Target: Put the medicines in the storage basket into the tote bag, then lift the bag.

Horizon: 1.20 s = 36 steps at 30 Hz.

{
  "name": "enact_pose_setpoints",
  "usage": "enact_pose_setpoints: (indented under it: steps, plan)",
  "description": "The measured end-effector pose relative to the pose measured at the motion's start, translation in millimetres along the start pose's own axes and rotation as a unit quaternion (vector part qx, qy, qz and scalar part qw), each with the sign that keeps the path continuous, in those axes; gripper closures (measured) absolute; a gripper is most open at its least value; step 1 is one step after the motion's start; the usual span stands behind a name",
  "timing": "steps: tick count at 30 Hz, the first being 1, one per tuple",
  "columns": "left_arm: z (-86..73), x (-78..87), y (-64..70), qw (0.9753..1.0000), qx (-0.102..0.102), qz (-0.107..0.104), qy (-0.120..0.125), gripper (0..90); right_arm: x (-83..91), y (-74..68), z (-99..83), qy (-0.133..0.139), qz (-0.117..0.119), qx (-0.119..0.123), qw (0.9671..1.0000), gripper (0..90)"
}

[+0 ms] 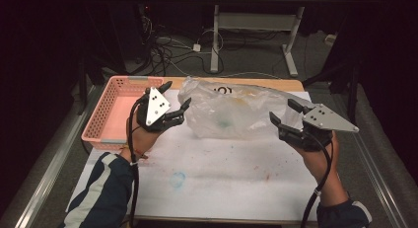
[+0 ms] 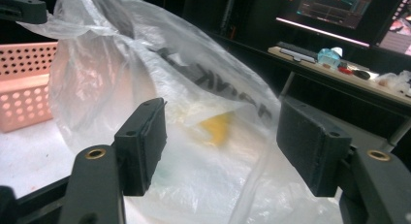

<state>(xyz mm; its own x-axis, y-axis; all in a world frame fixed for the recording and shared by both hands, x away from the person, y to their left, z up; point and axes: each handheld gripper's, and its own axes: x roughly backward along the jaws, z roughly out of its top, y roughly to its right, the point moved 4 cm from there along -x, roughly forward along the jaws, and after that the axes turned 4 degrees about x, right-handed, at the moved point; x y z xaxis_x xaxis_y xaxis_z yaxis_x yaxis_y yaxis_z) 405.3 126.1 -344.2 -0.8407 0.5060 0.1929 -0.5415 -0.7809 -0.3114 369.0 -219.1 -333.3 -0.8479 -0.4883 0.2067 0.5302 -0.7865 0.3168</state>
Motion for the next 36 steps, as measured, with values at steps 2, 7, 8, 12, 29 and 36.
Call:
enact_pose_setpoints:
  steps: [2,7,8,12,29,36]
  plan:
    - [-2.0,1.6,2.0,1.0000,-0.002,-0.004,-0.002,24.1,0.7,-1.3,-1.3,-0.003,0.001,0.007,1.0000,33.9]
    - [-10.4,7.9,6.2,0.9998,-0.001,-0.017,-0.005,20.6,-0.7,-0.3,-4.2,-0.007,-0.007,0.001,0.9999,27.8]
    - [-12.3,9.4,7.0,0.9998,-0.001,-0.018,-0.005,20.6,-1.4,-0.6,-4.6,-0.007,-0.007,0.000,1.0000,26.4]
    - [-20.3,14.3,10.8,0.9995,-0.002,-0.030,-0.009,18.6,-3.4,-2.9,-6.9,-0.009,-0.010,0.006,0.9999,23.5]
    - [-41.9,36.0,18.1,0.9985,-0.022,-0.049,-0.014,18.1,-0.7,-11.6,-18.1,-0.021,-0.001,0.014,0.9997,23.2]
    - [-47.8,47.1,17.6,0.9982,-0.023,-0.055,-0.013,18.1,2.5,-15.9,-26.0,-0.022,0.005,0.015,0.9996,23.3]
